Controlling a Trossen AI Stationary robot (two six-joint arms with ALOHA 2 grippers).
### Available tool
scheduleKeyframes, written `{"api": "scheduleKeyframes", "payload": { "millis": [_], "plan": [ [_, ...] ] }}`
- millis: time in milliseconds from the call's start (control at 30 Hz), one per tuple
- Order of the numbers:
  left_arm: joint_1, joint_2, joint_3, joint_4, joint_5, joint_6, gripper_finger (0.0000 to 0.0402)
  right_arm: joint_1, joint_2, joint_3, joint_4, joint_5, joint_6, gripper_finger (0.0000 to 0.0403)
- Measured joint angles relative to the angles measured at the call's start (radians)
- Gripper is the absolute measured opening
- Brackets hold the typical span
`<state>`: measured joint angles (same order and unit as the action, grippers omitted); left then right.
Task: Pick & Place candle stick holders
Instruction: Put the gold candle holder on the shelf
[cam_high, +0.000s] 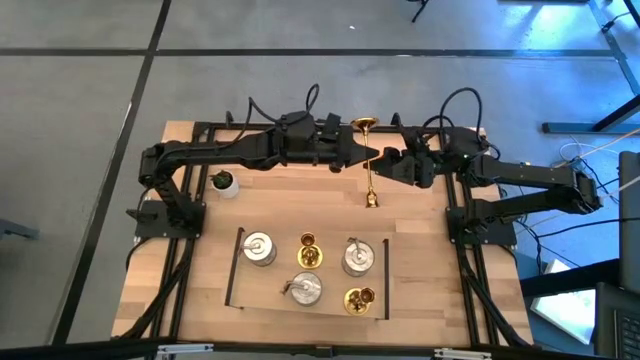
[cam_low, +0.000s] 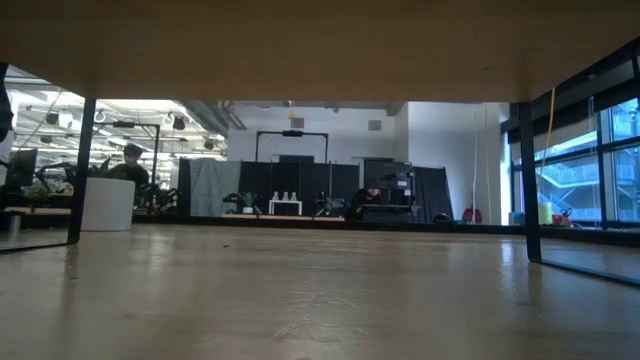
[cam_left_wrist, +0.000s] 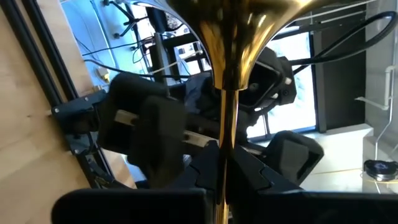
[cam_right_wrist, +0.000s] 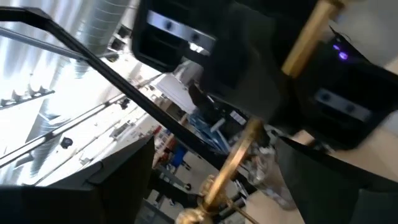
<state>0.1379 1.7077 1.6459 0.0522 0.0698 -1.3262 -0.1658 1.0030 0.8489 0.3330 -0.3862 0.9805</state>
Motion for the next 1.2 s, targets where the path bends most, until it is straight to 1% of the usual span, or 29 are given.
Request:
{"api": "scheduleKeyframes", "payload": {
  "millis": [133, 333, 733, 1200],
  "plan": [
    [-0.001, 0.000, 0.000, 0.002, -0.012, 0.002, 0.0009, 0.000, 0.000, 0.000, 0.062, -0.003, 0.000, 0.0338],
    [0.000, -0.002, 0.000, 0.004, -0.017, 0.004, 0.0009, 0.000, 0.000, 0.000, 0.073, -0.003, 0.023, 0.0338],
    [0.019, -0.002, 0.000, -0.001, -0.026, 0.023, 0.0009, 0.001, 0.000, 0.000, -0.018, -0.007, 0.056, 0.0337],
    [0.022, -0.002, 0.000, -0.004, -0.027, 0.040, 0.0009, 0.001, 0.000, 0.000, -0.013, -0.002, 0.059, 0.0337]
  ]
}}
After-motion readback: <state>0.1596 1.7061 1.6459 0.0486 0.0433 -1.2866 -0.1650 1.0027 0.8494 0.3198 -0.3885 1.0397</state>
